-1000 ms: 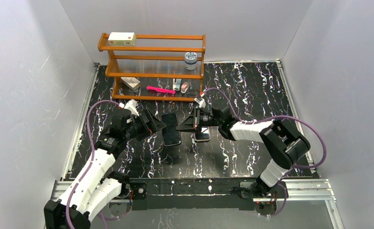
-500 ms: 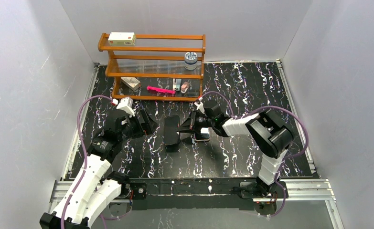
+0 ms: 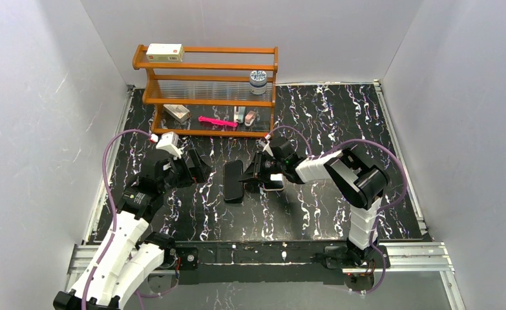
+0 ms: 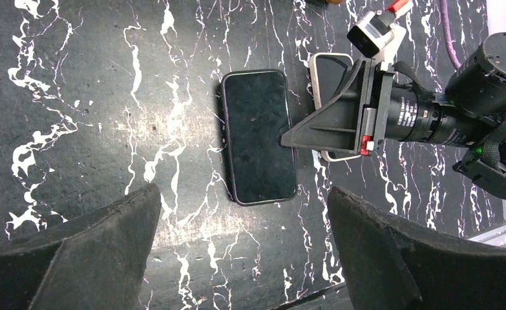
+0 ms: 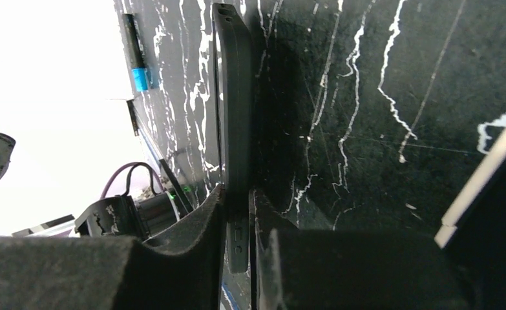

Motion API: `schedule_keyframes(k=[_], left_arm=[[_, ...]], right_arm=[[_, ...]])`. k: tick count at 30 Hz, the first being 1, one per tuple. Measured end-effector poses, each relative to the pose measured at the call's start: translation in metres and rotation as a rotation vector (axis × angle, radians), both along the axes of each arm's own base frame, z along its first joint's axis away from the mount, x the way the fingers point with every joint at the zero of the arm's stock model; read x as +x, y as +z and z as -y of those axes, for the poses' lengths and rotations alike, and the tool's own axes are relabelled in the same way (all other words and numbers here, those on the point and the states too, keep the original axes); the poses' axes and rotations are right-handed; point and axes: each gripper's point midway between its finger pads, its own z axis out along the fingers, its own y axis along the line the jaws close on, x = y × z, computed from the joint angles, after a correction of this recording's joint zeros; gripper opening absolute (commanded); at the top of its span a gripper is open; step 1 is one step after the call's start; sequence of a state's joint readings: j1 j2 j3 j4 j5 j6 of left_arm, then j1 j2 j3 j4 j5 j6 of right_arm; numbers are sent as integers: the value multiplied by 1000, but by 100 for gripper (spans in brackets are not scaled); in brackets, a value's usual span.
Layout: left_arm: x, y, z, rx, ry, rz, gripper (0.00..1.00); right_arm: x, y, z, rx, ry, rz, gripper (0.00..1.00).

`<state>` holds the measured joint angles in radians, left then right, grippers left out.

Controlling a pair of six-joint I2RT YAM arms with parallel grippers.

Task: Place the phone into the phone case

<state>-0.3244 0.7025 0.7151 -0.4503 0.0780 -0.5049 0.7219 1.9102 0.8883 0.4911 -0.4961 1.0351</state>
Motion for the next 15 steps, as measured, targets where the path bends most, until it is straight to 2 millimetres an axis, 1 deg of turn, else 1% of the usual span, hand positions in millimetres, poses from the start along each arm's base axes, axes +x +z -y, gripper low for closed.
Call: schedule_keyframes(k=[4, 7, 11, 13, 15], left_arm=[[0, 1, 0, -1, 1, 5, 98], [-1, 2, -1, -2, 3, 11, 98], [-1, 2, -2, 0, 6, 13, 98], [0, 2, -2, 0, 7, 13, 98], [0, 2, -2, 0, 7, 13, 98]], right_arm=[[-2, -6, 3, -26, 2, -5, 36], [-1, -7, 4, -35, 3, -2, 40], [-2, -10, 6, -63, 8, -2, 50], [-3, -10, 9, -80, 12, 3, 53], [-4, -4, 12, -92, 10, 13, 57]])
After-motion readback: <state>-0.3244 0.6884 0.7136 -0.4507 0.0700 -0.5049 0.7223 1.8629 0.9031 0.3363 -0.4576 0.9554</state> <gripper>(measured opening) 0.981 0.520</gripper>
